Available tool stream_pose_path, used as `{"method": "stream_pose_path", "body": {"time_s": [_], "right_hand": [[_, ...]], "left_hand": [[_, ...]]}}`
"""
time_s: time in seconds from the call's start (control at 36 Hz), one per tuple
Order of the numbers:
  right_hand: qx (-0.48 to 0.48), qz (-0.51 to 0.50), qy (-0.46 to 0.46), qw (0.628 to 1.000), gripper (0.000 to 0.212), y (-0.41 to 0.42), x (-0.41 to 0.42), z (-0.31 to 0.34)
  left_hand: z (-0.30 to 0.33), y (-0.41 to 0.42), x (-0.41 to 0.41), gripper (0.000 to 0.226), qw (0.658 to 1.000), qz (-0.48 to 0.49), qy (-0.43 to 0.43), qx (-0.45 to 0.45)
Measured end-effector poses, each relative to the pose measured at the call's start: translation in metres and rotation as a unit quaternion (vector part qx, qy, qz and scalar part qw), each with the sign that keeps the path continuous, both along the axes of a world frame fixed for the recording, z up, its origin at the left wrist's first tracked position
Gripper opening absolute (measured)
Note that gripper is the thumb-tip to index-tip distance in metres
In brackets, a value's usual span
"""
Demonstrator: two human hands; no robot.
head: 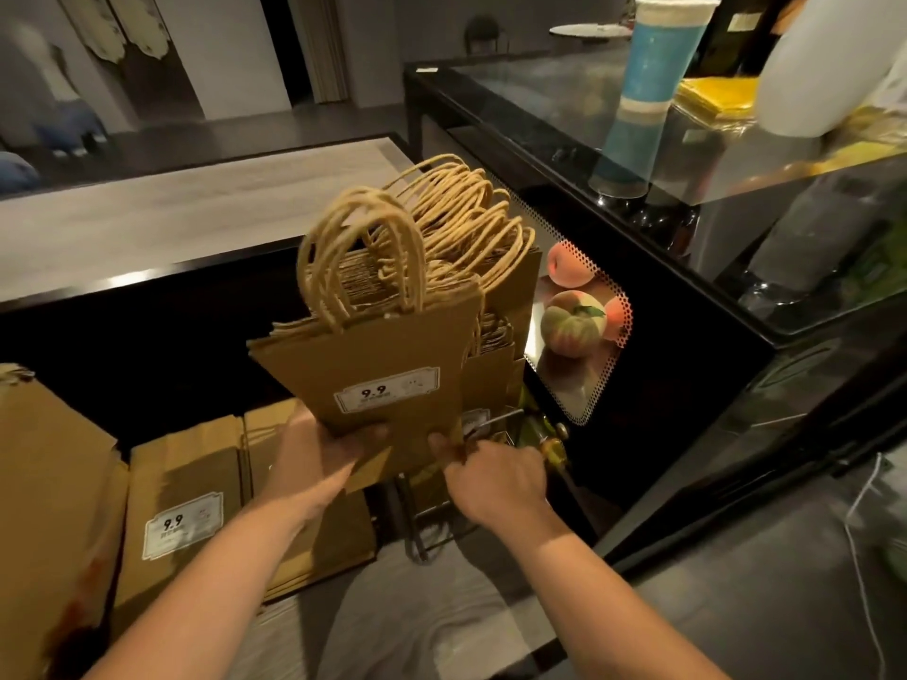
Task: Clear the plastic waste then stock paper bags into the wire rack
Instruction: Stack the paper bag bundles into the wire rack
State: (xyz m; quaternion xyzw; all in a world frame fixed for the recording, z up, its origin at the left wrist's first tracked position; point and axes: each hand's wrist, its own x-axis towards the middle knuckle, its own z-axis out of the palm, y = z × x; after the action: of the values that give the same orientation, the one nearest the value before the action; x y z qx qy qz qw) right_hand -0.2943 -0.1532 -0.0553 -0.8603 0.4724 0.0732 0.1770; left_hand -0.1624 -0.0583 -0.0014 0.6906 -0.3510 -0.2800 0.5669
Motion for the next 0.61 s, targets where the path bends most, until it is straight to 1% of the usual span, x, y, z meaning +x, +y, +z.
{"method": "stream_pose_path", "body": {"time_s": [0.06,0.11,0.25,0.33,0.39,0.44,0.5,0.53,0.58,0.61], "right_hand": [[0.004,-0.007,-0.014,1.000,0.105,-0.001,0.001,-0.001],[0.001,-0.008,-0.030,1.000,0.107,-0.003,0.001,-0.003],[-0.013,0.016,-0.023,1.000,0.083,-0.002,-0.001,-0.010],[-0.006,0.019,-0.018,1.000,0.070,-0.002,-0.002,-0.008],[0.001,0.029,-0.009,1.000,0.067,-0.002,-0.002,-0.006],[0.008,0.041,-0.002,0.999,0.077,-0.003,-0.002,-0.005],[0.016,0.048,0.006,0.999,0.089,-0.003,-0.002,-0.006],[0.022,0.051,0.011,0.998,0.092,-0.004,-0.001,-0.007],[0.036,0.057,0.015,0.998,0.091,-0.006,0.000,-0.010],[0.042,0.058,0.019,0.997,0.091,-0.006,0.000,-0.009]], "left_hand": [[0.003,0.002,0.005,0.042,1.000,-0.013,0.014,-0.025],[0.006,0.001,0.011,0.042,0.998,-0.008,0.044,-0.050],[0.010,-0.004,0.015,0.042,0.985,0.013,0.140,-0.101],[0.005,-0.004,0.009,0.039,0.980,0.005,0.170,-0.099],[0.003,-0.006,0.006,0.044,0.989,0.018,0.106,-0.097],[0.004,-0.008,0.004,0.047,0.995,0.017,0.055,-0.087],[0.006,-0.009,0.002,0.047,0.994,0.010,0.058,-0.096],[0.006,-0.009,0.002,0.048,0.992,0.007,0.070,-0.104],[0.005,-0.009,0.004,0.050,0.988,0.004,0.105,-0.117],[0.005,-0.008,0.005,0.050,0.987,0.002,0.108,-0.117]]}}
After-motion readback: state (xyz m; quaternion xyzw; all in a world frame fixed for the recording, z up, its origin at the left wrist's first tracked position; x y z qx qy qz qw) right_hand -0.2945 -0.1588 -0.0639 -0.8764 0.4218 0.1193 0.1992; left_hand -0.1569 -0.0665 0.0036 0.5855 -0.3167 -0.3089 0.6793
